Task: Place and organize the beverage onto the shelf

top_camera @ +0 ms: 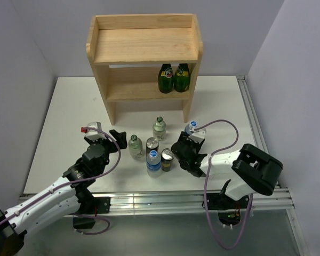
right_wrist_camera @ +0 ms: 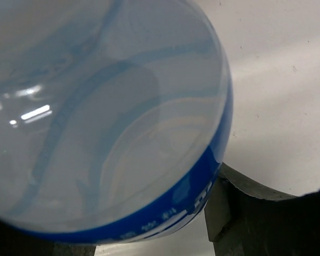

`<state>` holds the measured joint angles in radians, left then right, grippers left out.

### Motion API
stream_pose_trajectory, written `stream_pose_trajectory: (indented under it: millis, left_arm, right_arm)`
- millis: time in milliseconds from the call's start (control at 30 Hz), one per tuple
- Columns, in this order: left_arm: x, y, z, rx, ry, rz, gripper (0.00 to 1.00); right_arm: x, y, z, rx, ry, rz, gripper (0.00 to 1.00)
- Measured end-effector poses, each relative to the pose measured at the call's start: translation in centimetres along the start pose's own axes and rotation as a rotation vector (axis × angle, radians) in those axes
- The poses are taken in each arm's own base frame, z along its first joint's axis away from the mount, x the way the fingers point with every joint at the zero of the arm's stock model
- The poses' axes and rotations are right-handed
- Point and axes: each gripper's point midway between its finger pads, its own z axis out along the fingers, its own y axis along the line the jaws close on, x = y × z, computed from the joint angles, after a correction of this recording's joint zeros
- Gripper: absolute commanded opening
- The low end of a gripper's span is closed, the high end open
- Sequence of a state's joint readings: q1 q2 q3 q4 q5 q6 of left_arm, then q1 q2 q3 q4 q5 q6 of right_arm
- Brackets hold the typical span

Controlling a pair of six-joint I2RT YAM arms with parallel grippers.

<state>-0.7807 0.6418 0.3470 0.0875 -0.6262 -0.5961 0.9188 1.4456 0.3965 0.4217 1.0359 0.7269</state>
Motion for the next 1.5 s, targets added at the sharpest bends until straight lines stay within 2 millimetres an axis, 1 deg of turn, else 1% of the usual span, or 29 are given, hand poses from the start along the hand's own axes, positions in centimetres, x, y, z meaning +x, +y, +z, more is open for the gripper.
stream_pose_trajectory:
  millis: [100, 200, 300, 367, 467, 533, 567, 600, 633, 667, 733, 867, 967, 1100, 1133, 1233, 1333, 1433, 1500]
  left_arm:
    - [0.1, 0.0, 0.0, -0.002, 0.003, 0.002, 0.97]
    - [0.1, 0.0, 0.0, -0.001, 0.004, 0.003, 0.97]
    - [0.1, 0.0, 0.0, 0.000, 0.005, 0.003, 0.97]
    - [0.1, 0.0, 0.0, 0.001, 0.003, 0.002, 0.97]
    - [0.0, -0.1, -0.1, 0.004, -0.001, -0.001, 0.97]
    - [-0.1, -0.1, -0.2, 0.006, -0.002, -0.003, 0.97]
    - [-0.1, -0.1, -0.2, 0.006, -0.003, -0.004, 0.97]
    - [-0.1, -0.1, -0.2, 0.007, -0.003, -0.004, 0.97]
    - [-0.1, -0.1, -0.2, 0.007, -0.003, -0.004, 0.97]
    - [-0.1, -0.1, -0.2, 0.007, -0.003, -0.003, 0.97]
    - [-0.1, -0.1, -0.2, 0.007, -0.003, -0.003, 0.97]
    - [-0.3, -0.1, -0.3, 0.008, -0.009, -0.007, 0.97]
    - [-0.8, -0.1, -0.6, 0.012, -0.024, -0.017, 0.97]
    - [-1.7, -0.1, -0.9, 0.014, -0.050, -0.035, 0.97]
    - [-1.8, 0.0, -1.0, 0.014, -0.055, -0.038, 0.97]
    - [-2.0, 0.0, -1.1, 0.017, -0.059, -0.042, 0.97]
    - [-2.0, 0.1, -1.3, 0.016, -0.057, -0.040, 0.97]
    - [-2.2, 0.1, -1.4, 0.020, -0.062, -0.045, 0.97]
    - [-2.4, 0.0, -1.6, 0.024, -0.068, -0.052, 0.97]
  right_arm:
    - [-0.2, 0.3, 0.3, 0.001, -0.001, 0.001, 0.00]
    - [-0.3, 0.3, 0.0, -0.009, 0.013, -0.004, 0.00]
    - [-0.8, -0.1, -1.1, -0.031, 0.048, -0.030, 0.00]
    - [-1.9, -0.3, -2.3, -0.053, 0.061, -0.044, 0.00]
    - [-5.4, 0.5, -4.1, -0.097, 0.049, -0.024, 0.00]
    - [-9.0, 1.7, -5.4, -0.137, 0.025, 0.010, 0.00]
    - [-11.3, 2.4, -6.1, -0.161, 0.007, 0.037, 0.00]
    - [-12.9, 2.9, -6.7, -0.178, -0.007, 0.058, 0.00]
    - [-15.1, 3.4, -7.4, -0.198, -0.021, 0.065, 0.00]
    - [-16.7, 3.8, -7.9, -0.211, -0.032, 0.072, 0.00]
    - [-20.8, 4.9, -9.1, -0.242, -0.061, 0.070, 0.00]
    - [-27.8, 6.9, -10.8, -0.283, -0.129, 0.059, 0.00]
    - [-32.6, 8.3, -11.9, -0.302, -0.182, 0.024, 0.00]
    - [-38.3, 10.5, -13.0, -0.321, -0.248, -0.029, 0.00]
    - [-39.5, 11.1, -13.2, -0.325, -0.265, -0.040, 0.00]
    - [-41.9, 12.6, -13.5, -0.334, -0.296, -0.086, 0.00]
    - [-43.2, 14.2, -13.2, -0.340, -0.312, -0.136, 0.00]
    - [-44.3, 15.7, -12.0, -0.351, -0.319, -0.171, 0.00]
    - [-44.9, 16.2, -10.6, -0.337, -0.322, -0.188, 0.00]
